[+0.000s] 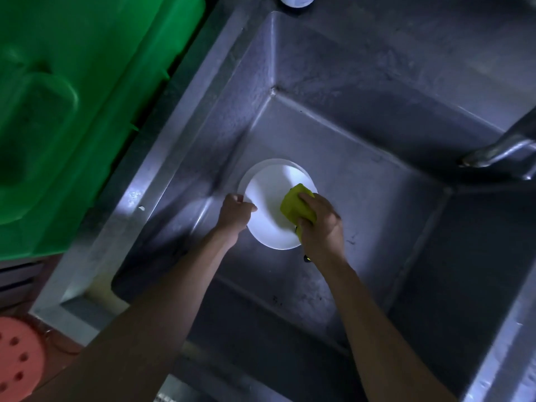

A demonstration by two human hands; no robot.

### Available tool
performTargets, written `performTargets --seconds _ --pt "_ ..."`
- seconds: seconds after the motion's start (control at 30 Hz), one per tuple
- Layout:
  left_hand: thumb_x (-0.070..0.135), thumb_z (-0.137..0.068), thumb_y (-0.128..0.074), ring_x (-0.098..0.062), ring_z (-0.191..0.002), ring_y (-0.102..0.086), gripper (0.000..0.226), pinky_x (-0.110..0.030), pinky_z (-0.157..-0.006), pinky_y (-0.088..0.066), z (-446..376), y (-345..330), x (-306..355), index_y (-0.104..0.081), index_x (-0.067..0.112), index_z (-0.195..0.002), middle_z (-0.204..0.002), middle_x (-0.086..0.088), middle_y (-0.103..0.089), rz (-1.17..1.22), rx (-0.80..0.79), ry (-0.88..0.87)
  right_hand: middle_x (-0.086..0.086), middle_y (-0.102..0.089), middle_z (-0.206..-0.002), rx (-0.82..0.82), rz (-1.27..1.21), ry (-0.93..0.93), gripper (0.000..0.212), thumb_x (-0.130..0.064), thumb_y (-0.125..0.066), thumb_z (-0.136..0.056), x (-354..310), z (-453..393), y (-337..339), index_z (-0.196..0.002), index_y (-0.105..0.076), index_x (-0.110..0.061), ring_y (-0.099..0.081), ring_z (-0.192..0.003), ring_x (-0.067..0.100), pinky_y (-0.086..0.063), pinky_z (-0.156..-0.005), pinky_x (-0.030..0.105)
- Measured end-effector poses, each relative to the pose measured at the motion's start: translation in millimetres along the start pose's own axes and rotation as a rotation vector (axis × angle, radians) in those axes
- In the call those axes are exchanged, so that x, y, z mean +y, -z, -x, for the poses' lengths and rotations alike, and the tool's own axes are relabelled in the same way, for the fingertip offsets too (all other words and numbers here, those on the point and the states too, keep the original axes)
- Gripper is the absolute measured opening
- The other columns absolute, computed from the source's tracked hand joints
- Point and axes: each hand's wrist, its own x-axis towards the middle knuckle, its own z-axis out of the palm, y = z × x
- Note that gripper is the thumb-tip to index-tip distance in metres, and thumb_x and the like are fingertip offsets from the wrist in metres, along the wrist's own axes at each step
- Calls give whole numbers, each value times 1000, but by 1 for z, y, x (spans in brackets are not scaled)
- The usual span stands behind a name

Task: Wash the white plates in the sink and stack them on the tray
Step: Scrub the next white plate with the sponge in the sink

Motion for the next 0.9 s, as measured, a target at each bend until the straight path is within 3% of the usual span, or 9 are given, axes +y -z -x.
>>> performTargets --seconds 0.07,0.13,0.33,0.43,0.57,0.73,0.8,0.9 --pt "2 -84 -61 -24 -94 -61 21 -36 -71 -55 10 0 1 -60 19 -97 -101 -3 -65 31 -43 16 6 -57 -137 27 -16 -3 59 7 -60 -77 -3 6 6 -129 -66 -18 -54 -122 29 -49 -98 36" --pt "-1 -85 -57 -25 -100 -62 34 -34 -68 -56 21 0 2 -59 23 -110 -111 -2 -64 81 -106 23 8 -59 -135 46 -28 -2 59 9 -62 -75 -5 14 13 -128 -66 -16 -55 -122 30 -44 -100 29" --pt "-8 -86 -55 -30 -99 -67 38 -35 -65 -58 56 -2 14 -67 24 -105 -106 -7 -69 96 -177 31 5 -60 -132 97 -81 -5 53 -7 -57 -75 -19 45 38 -126 -66 -17 -56 -118 24 -33 -90 5" --pt "-7 -86 -58 -33 -105 -65 36 -42 -75 -60 77 1 20 -67 23 -104 -112 -9 -69 42 -168 4 5 -59 -134 125 -112 -23 53 -6 -58 -76 -31 61 51 -127 -66 -19 -56 -114 20 -30 -87 -4" --pt "-8 -85 -58 -37 -109 -65 37 -47 -82 -59 112 14 26 -69 16 -111 -117 -15 -70 58 -209 -29 7 -60 -133 207 -101 40 50 -6 -60 -77 -54 82 71 -126 -65 -15 -58 -114 23 -36 -91 6" --pt "-14 -83 -53 -40 -110 -67 42 -49 -84 -58 170 30 37 -69 8 -115 -116 -22 -71 151 -344 -70 5 -56 -141 242 -101 104 55 4 -66 -81 -90 109 91 -132 -62 -17 -57 -122 25 -47 -101 33" --pt "-14 -82 -53 -39 -108 -68 45 -49 -83 -60 191 36 41 -69 8 -118 -114 -21 -72 174 -397 -111 5 -53 -143 242 -79 107 58 4 -64 -81 -104 122 96 -134 -61 -20 -52 -126 25 -41 -106 28" --pt "-14 -82 -55 -38 -102 -70 47 -45 -74 -62 217 43 46 -71 10 -118 -110 -20 -73 197 -444 -152 8 -54 -144 249 -49 150 59 5 -62 -83 -119 143 101 -136 -60 -19 -49 -129 24 -28 -104 7"
